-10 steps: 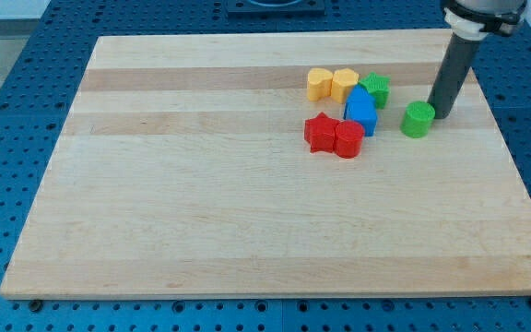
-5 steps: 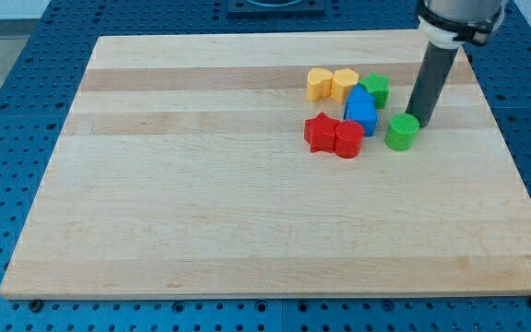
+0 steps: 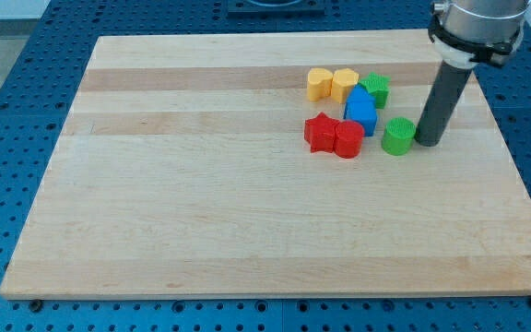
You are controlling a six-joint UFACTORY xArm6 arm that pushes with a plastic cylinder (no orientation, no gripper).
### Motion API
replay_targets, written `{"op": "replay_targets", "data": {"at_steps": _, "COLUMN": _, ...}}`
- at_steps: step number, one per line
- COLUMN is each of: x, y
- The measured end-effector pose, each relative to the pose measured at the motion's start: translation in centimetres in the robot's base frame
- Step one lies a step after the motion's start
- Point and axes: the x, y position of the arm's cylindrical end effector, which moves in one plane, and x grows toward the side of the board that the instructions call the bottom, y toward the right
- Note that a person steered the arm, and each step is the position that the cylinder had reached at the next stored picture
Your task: Place the green circle below the cube
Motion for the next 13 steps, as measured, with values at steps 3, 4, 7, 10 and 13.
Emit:
{"op": "replay_targets", "data": {"at_steps": 3, "x": 0.1, "y": -2.1}}
{"op": "replay_targets", "data": {"at_steps": 4, "x": 0.1, "y": -2.1}}
{"op": "replay_targets", "data": {"at_steps": 7, "x": 0.1, "y": -3.0}}
{"op": "replay_targets", "data": {"at_steps": 10, "x": 0.0, "y": -3.1}}
{"op": "replay_targets", "data": {"at_steps": 13, "x": -0.6, "y": -4.1}}
